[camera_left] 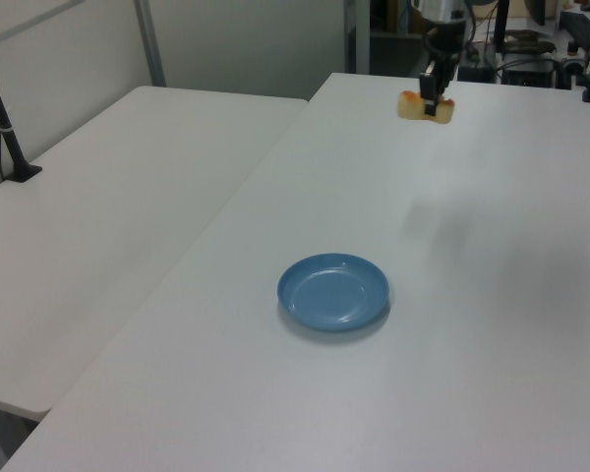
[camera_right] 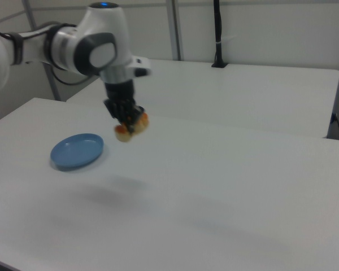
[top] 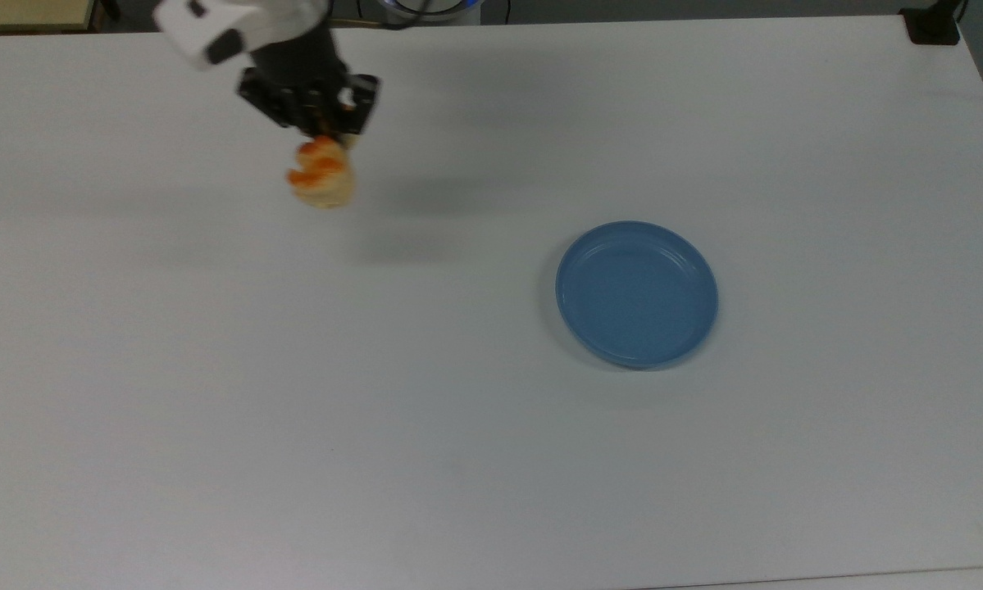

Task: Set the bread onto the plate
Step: 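Lift the bread roll and carry it over the blue plate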

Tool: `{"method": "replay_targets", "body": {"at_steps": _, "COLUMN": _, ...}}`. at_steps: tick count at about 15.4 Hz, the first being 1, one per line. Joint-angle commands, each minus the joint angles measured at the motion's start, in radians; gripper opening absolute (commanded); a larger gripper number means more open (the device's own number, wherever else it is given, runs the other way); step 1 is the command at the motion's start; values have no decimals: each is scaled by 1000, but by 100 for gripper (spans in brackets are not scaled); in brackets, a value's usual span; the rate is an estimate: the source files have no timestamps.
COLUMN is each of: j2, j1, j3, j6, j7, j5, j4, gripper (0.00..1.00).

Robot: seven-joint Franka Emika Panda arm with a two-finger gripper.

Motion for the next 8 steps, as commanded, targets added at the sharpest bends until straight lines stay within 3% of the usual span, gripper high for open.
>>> {"method": "replay_targets", "body": {"at_steps": 1, "j2": 73, "j1": 126, "j3": 39, "j6": -13, "j7": 207, "j5": 1, "j4": 99, "gripper": 0}}
{"method": "replay_targets", "body": {"at_steps": 5, "j2": 184, "j1": 299, "j3": 39, "j6": 0, "j7": 376, "j5": -13, "j4": 182, "gripper": 0}}
{"method": "replay_targets", "body": {"at_steps": 8, "j2": 246, "j1": 388, "j3": 39, "j6": 110, "j7": 467, "j5": -77, "j4": 194, "gripper": 0}}
